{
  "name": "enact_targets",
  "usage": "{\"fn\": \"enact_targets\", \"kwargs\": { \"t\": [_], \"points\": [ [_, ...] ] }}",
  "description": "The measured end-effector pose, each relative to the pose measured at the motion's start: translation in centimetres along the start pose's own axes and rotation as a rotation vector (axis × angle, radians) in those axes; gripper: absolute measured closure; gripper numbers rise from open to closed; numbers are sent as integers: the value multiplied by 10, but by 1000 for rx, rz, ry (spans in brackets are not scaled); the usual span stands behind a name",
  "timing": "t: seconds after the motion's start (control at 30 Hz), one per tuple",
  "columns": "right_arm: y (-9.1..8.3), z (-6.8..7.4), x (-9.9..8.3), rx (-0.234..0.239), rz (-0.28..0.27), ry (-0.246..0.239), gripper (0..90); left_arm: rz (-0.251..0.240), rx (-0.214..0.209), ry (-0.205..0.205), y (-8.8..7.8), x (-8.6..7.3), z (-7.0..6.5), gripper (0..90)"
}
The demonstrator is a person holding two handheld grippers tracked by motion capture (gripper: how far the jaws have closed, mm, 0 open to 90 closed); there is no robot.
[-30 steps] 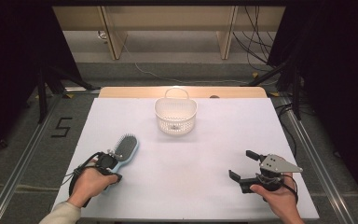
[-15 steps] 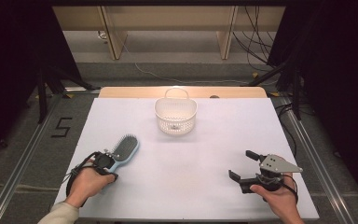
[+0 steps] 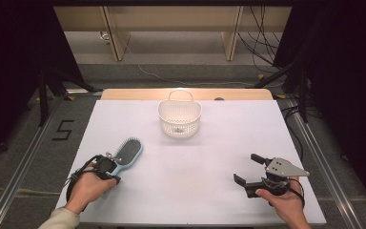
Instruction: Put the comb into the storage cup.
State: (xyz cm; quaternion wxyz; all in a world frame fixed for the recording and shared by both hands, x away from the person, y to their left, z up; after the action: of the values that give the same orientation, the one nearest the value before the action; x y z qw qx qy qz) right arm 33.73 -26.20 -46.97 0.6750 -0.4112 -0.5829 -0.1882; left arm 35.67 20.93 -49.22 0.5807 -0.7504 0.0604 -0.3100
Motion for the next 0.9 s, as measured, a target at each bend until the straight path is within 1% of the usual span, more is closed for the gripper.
{"fn": "enact_targets", "kwargs": {
  "t": [0.03,0.07,0.1,0.13,0.2,0.23,0.27,0.33,0.4,0.43,0.47,0.5,0.57,0.6,0.63,0.67,0.7,0.73,0.8,0.83,0.87,0.9],
  "points": [
    [0,0,0,0,0,0,34,-13,1,8,-2,1,-1,861],
    [0,0,0,-2,1,0,35,-30,1,14,-4,1,-1,836],
    [0,0,0,0,1,0,35,-33,1,18,-6,2,-2,820],
    [0,0,0,0,0,0,35,-43,5,24,-8,2,-2,786],
    [0,0,0,0,0,0,35,-70,14,24,-12,3,-2,771],
    [0,0,0,0,0,1,35,-78,13,20,-13,4,-2,749],
    [0,0,0,0,1,0,35,-98,10,11,-15,4,-2,722],
    [0,0,0,1,1,0,37,-128,18,7,-18,6,-1,665],
    [0,0,0,1,1,0,37,-159,23,-1,-20,7,0,589],
    [0,0,0,1,1,0,37,-177,24,9,-21,8,1,560],
    [0,0,0,1,2,0,38,-205,29,19,-22,9,2,526],
    [0,0,0,-1,3,0,39,-223,37,22,-23,10,4,474],
    [0,0,0,-2,6,0,41,-235,57,35,-24,11,6,405],
    [0,0,0,-1,5,-1,41,-244,66,39,-24,11,7,350],
    [0,0,0,-1,6,-3,42,-250,71,43,-24,11,8,257],
    [0,0,0,-2,7,-5,43,-264,75,44,-24,11,9,257],
    [1,0,0,-2,7,-5,44,-278,73,52,-24,11,10,220],
    [1,0,0,-2,6,-3,44,-298,82,62,-24,11,11,180],
    [1,0,0,-2,7,-5,45,-329,97,49,-25,12,13,122],
    [1,0,0,-2,7,-5,45,-345,104,48,-26,13,14,122],
    [1,0,0,-2,7,-5,45,-365,119,45,-27,13,15,85],
    [1,0,0,-2,7,-6,45,-379,121,40,-28,14,16,62]
  ]
}}
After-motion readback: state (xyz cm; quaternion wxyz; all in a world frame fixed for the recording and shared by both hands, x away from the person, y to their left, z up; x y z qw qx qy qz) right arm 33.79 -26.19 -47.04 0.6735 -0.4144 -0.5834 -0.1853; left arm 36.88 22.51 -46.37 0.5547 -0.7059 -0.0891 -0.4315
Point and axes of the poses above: each handheld gripper's, and its own axes: y roughly forward along the jaws, x roughly out of its top, z roughly to its left, the point moved 3 cm from there along y, roughly forward along the jaws, and after that the axes turned 7 degrees about -x, right-handed, at the moved point
